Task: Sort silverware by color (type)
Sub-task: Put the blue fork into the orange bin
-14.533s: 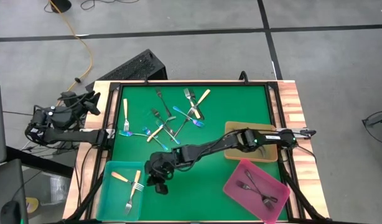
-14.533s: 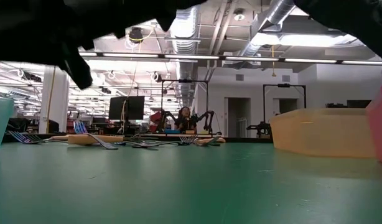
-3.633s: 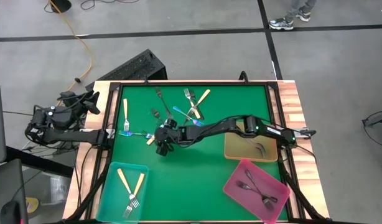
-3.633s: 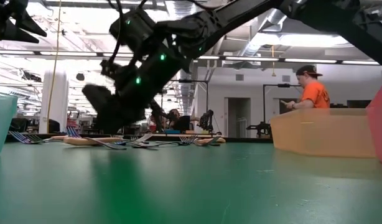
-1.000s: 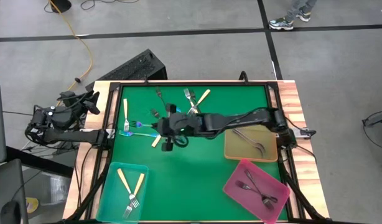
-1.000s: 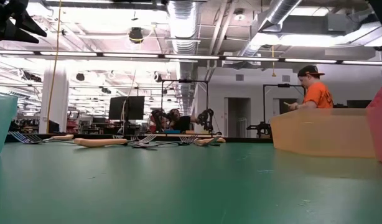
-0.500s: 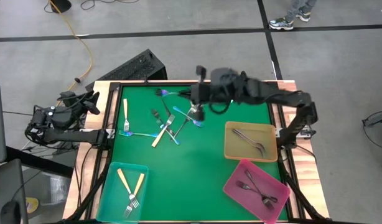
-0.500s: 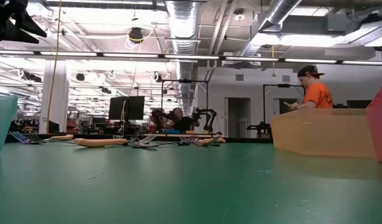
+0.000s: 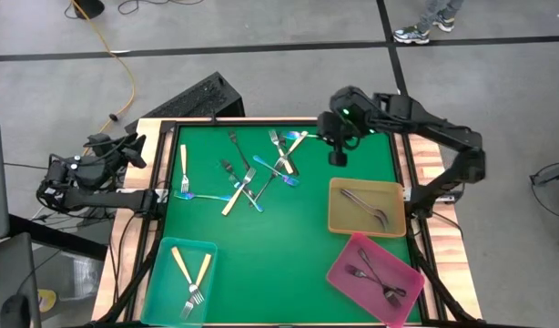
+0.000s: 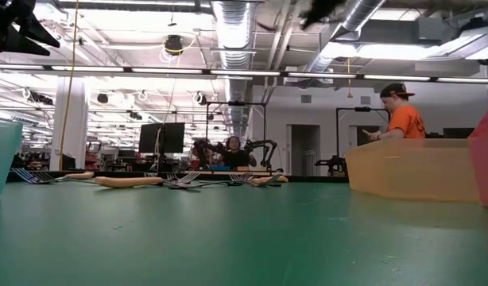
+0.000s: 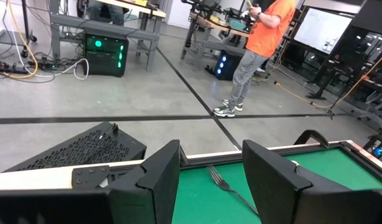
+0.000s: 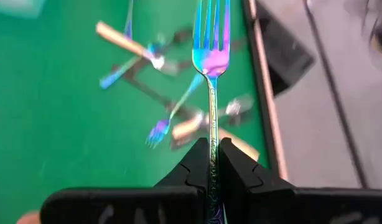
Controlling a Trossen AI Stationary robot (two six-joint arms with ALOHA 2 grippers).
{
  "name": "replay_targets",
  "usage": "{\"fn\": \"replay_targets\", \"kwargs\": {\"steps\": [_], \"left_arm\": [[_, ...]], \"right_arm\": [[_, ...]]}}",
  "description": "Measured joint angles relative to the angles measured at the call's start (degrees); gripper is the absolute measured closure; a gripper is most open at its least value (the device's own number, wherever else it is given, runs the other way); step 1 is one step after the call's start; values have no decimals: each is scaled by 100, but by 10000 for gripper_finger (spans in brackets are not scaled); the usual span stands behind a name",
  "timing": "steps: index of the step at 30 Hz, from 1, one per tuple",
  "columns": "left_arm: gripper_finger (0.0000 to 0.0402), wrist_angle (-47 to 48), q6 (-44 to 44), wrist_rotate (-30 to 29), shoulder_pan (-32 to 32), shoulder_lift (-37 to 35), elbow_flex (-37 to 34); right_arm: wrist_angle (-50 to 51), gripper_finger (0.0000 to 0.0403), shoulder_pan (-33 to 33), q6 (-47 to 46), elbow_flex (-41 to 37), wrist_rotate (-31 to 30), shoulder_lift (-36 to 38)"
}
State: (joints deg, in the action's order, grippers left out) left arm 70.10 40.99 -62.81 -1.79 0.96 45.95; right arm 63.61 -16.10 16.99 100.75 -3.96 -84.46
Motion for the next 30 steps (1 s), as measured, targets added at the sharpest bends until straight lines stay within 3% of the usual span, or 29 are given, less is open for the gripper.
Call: {"fn": "replay_targets", "kwargs": {"steps": [3, 10, 16, 23, 30], "left_arm": [[243, 1, 0, 0, 0, 0, 0], [243, -1, 0, 2, 0, -1, 0], [243, 1, 0, 2, 1, -1, 2], [243, 1, -2, 2, 0, -1, 2], [243, 1, -2, 2, 1, -1, 2]], "right_arm": [[-364, 360, -23, -367, -1329, -76, 768], [-2259, 360, 280, -1725, -4621, -689, 2859], [-3398, 360, 1030, -3198, -6723, -1277, 4278], [-3450, 360, 2024, -4445, -7656, -2183, 5088], [-3383, 360, 3023, -5631, -8196, -2683, 5138]]}}
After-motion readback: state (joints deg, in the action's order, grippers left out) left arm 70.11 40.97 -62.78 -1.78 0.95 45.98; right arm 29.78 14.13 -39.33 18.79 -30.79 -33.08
